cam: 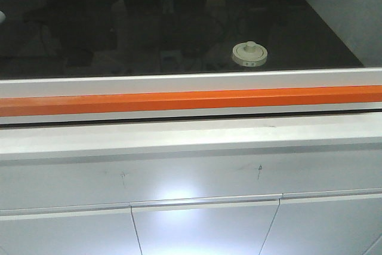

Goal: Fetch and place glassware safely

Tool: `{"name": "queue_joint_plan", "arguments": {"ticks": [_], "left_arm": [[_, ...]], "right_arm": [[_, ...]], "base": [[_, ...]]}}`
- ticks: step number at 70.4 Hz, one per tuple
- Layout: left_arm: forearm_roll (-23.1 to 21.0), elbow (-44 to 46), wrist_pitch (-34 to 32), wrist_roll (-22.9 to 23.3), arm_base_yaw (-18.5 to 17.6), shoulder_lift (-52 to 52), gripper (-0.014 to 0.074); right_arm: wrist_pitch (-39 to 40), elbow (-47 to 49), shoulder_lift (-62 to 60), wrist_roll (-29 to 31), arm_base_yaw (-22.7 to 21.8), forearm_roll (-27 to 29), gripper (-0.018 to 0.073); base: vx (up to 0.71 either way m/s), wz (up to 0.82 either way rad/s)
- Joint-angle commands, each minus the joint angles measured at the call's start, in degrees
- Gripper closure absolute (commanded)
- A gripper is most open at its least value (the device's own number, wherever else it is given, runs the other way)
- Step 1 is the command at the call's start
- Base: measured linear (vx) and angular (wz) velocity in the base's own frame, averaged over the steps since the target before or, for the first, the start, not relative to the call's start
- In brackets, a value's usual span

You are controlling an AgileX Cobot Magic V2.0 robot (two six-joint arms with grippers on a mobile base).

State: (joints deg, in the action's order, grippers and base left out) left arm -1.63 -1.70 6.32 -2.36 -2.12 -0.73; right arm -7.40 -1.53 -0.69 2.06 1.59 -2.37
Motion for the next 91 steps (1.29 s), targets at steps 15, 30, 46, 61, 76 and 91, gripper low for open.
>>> {"name": "queue_joint_plan", "arguments": {"ticks": [15, 30, 46, 61, 76, 91], "left_arm": [[-2.1, -0.6, -20.4, 0.6, 0.1, -0.6, 0.0603], [-3.0, 8.3, -19.2, 1.5, 0.1, 0.2, 0.0603], [-3.0, 24.2, -16.9, 1.5, 0.1, 11.5, 0.0603], [-2.9, 36.2, -16.9, 1.5, 0.1, 25.9, 0.0603], [-3.0, 39.0, -17.5, 1.5, 0.1, 37.2, 0.0603], [-3.0, 39.0, -17.5, 1.5, 0.1, 42.5, 0.0603]], "right_arm": [[15.9, -0.6, -0.5, -0.1, -0.1, -0.5, 0.056], [17.6, 8.1, 0.8, -0.1, -0.1, -0.5, 0.056], [14.3, 23.0, 11.4, -0.1, -0.1, -0.5, 0.056], [14.4, 34.2, 24.3, -0.1, -0.1, -0.5, 0.056], [15.9, 38.4, 34.2, -0.1, -0.1, -0.5, 0.056], [16.2, 38.4, 41.4, -0.1, -0.1, -0.5, 0.056]], "base": [[0.0, 0.0], [0.0, 0.0], [0.0, 0.0], [0.0, 0.0], [0.0, 0.0], [0.0, 0.0]]}}
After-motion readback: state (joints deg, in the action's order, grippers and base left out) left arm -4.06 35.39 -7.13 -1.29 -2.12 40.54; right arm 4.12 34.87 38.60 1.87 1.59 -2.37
